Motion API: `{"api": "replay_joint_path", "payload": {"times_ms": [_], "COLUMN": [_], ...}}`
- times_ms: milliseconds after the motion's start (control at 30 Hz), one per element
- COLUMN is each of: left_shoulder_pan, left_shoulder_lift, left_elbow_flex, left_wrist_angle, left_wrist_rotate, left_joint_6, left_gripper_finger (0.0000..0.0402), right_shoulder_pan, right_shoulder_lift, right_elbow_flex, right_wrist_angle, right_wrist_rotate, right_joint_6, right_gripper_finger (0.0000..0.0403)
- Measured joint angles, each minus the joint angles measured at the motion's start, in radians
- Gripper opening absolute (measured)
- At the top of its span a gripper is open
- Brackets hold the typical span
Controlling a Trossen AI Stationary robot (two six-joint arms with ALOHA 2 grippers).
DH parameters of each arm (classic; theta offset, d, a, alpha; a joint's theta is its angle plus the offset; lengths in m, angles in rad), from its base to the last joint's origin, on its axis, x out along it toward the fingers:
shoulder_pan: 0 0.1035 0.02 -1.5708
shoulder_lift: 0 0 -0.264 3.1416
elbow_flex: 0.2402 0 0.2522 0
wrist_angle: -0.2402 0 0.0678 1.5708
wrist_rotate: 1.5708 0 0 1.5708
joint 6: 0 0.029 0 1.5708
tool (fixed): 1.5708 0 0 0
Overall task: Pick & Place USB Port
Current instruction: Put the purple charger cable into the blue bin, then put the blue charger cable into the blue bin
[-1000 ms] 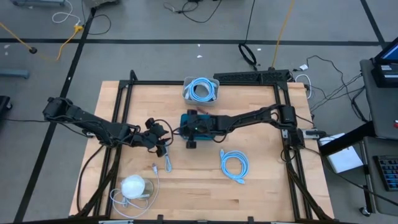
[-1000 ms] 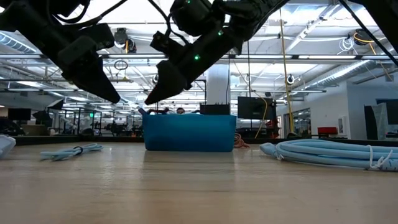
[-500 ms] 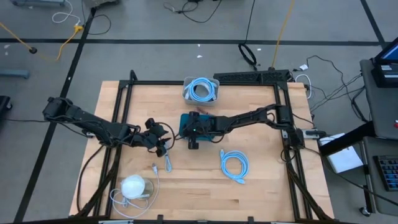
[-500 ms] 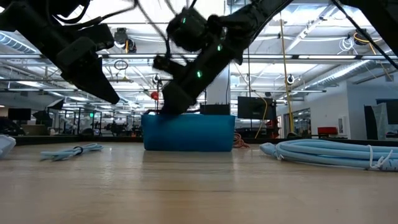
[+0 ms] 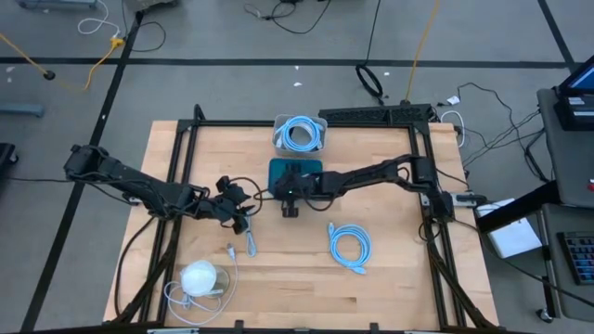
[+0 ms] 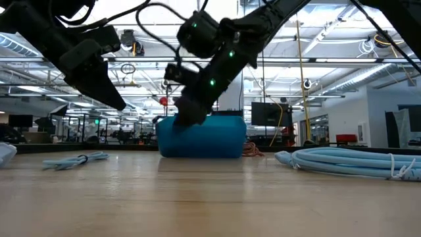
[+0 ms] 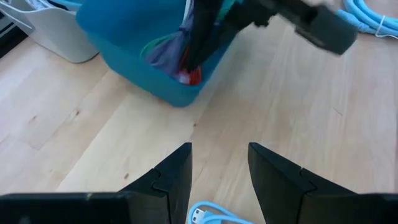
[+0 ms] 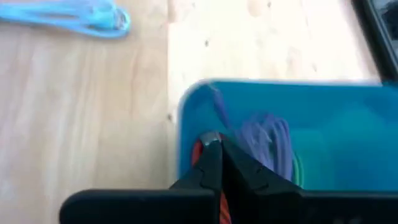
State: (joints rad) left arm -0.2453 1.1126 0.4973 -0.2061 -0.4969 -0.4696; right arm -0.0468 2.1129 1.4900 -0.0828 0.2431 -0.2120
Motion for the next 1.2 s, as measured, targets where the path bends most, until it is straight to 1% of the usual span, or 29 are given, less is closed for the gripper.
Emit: {"api": "replay_joint_path", "payload": {"times_ms": [300,400,500,600,800,900,1133,1200], "left_shoulder_pan": [-0.018,-0.019,-0.019,-0.019,-0.019,-0.019,-0.019,-0.019], "left_shoulder_lift": [0.0,0.0,0.0,0.0,0.0,0.0,0.0,0.0], "left_elbow_flex": [0.0,0.0,0.0,0.0,0.0,0.0,0.0,0.0], "left_wrist_angle": [-0.002,-0.002,-0.002,-0.001,-0.001,-0.001,-0.002,-0.005], "left_wrist_rotate": [0.0,0.0,0.0,0.0,0.0,0.0,0.0,0.0], "left_joint_6": [-0.011,-0.011,-0.011,-0.011,-0.011,-0.011,-0.013,-0.013], "left_gripper_finger": [0.0159,0.0159,0.0159,0.0159,0.0159,0.0159,0.0159,0.0159], "right_shoulder_pan": [0.015,0.029,0.041,0.044,0.049,0.034,-0.049,-0.07], "right_shoulder_lift": [-0.026,-0.027,-0.047,-0.076,-0.16,-0.19,-0.212,-0.21], "right_elbow_flex": [-0.001,-0.001,-0.002,0.0,-0.001,0.002,0.0,-0.013], "right_wrist_angle": [-0.009,-0.004,-0.026,-0.011,-0.037,-0.035,-0.143,-0.148], "right_wrist_rotate": [-0.008,0.006,0.038,0.073,0.226,0.281,0.282,0.275], "right_joint_6": [0.001,-0.008,-0.014,-0.017,-0.062,-0.087,-0.061,-0.048], "right_gripper_finger": [0.0,0.0,0.0,0.0,0.0,0.0,0.0,0.0]}}
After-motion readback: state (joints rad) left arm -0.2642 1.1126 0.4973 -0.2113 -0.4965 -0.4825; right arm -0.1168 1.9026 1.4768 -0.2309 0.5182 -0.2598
